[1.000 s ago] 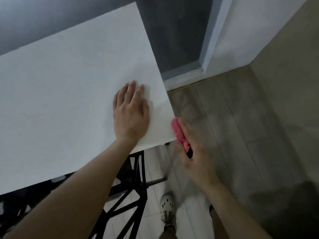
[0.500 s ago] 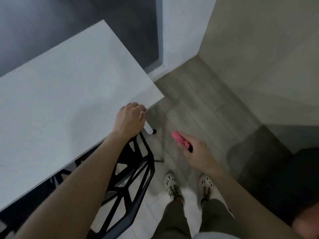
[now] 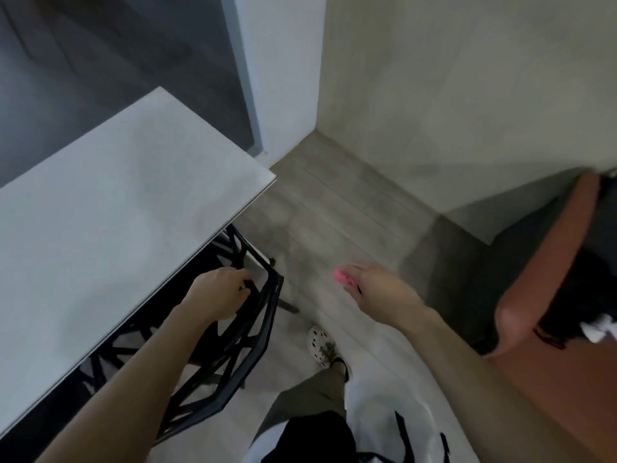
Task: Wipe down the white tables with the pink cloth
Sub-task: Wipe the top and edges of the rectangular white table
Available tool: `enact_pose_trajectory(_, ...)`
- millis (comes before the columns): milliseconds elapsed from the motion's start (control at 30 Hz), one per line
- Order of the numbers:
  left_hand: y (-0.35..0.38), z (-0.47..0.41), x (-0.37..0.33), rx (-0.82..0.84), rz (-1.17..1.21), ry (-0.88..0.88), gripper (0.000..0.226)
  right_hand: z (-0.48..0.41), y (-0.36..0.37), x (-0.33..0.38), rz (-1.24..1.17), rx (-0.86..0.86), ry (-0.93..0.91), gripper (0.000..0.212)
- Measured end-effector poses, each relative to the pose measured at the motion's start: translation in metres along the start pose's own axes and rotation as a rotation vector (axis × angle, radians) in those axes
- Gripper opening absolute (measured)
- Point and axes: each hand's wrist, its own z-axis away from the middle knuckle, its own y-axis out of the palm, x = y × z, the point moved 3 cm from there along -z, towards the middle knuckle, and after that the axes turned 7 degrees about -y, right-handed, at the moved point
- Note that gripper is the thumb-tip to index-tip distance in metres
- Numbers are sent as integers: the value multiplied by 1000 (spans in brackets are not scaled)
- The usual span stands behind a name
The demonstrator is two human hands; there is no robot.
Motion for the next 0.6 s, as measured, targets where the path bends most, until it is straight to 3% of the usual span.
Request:
enact_pose_trajectory(200, 18, 50, 29, -48, -26, 110, 43, 53, 27, 45, 41, -90, 37, 47)
enact_pose_trajectory(400, 21, 95, 70, -6, -88, 176, 45, 78, 42, 108, -25, -155, 81, 35)
enact_pose_trajectory(500, 9, 98, 94, -35, -88, 175, 41, 68, 43, 136, -116, -296, 140, 33)
enact_pose_trajectory(600, 3, 79, 117, -108, -72, 194, 39, 46, 49, 166, -239, -539, 261, 35)
